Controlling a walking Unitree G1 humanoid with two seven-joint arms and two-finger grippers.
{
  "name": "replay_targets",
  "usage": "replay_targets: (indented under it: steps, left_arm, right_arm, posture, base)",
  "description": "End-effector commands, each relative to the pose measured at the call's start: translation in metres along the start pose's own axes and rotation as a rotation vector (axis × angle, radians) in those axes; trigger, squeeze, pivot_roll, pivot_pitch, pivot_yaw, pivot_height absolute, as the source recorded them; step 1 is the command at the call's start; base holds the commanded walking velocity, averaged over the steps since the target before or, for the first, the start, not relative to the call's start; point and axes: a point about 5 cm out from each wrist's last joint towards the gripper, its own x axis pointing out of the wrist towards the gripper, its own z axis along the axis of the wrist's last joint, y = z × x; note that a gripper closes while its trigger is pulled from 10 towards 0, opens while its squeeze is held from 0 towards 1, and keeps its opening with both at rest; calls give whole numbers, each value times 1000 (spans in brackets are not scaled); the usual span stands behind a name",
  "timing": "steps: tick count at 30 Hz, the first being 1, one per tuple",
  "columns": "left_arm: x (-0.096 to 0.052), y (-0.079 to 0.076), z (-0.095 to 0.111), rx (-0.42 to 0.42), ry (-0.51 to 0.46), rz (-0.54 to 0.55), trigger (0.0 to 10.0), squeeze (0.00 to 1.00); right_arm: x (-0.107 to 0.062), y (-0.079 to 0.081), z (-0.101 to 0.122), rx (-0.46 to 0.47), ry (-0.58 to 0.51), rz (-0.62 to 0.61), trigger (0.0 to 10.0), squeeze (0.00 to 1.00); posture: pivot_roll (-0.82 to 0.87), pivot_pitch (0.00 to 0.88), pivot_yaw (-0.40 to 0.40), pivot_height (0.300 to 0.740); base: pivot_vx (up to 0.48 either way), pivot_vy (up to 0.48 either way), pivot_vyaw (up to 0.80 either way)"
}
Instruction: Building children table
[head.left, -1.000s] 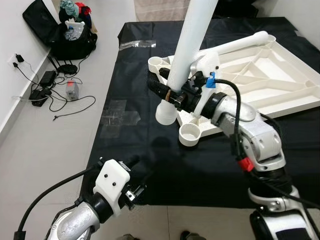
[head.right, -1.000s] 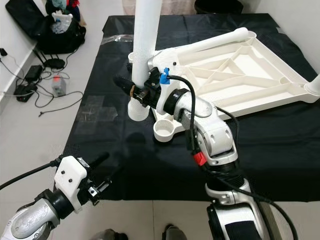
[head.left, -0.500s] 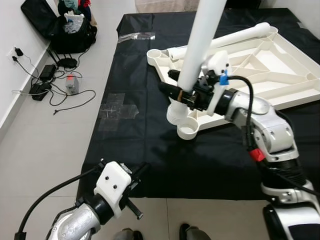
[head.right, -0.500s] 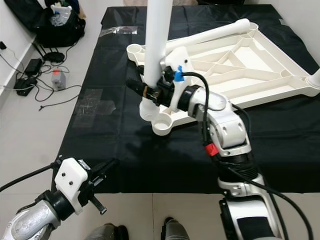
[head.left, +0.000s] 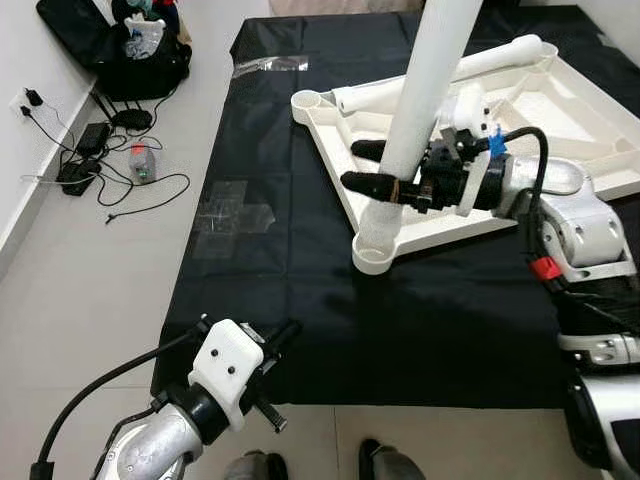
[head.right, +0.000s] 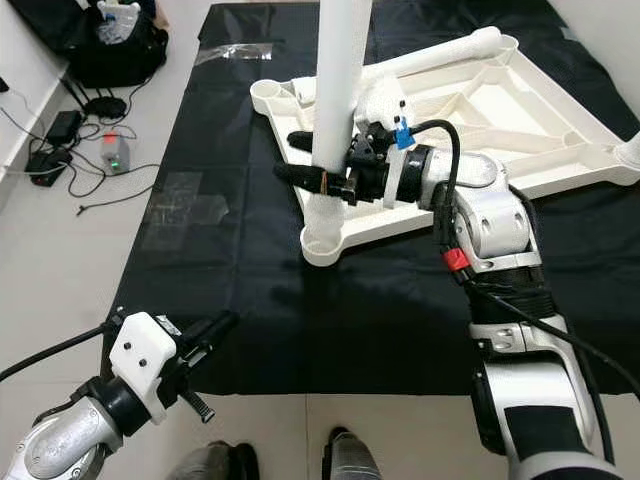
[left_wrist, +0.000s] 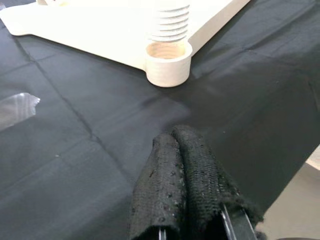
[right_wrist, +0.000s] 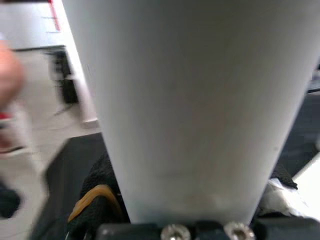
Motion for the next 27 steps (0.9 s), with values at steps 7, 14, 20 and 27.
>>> replay_targets:
  steps: [7, 14, 20, 27]
  left_arm:
    - [-5, -1, 5, -10, -20, -8, 10000, 0]
    - [-6, -2, 7, -11, -23, -9, 10000, 0]
    - [-8, -2, 9, -8, -23, -6, 10000, 0]
    - [-10, -2, 11, -8, -20, -5, 10000, 0]
  right_arm:
    - [12, 4, 5, -13, -42, 157, 10000, 0]
    - [9, -2, 6, -40, -28, 223, 10000, 0]
    - [1, -8, 9, -53, -14, 231, 10000, 0]
    - [-5, -7, 10, -60, 21, 277, 10000, 0]
  posture:
    - [42, 327, 38, 740]
    - [65, 339, 45, 740]
    - [72, 348, 47, 740]
    - [74, 361, 54, 740]
  base:
    - [0, 0, 0]
    - [0, 0, 0]
    - [0, 0, 0]
    - [0, 0, 0]
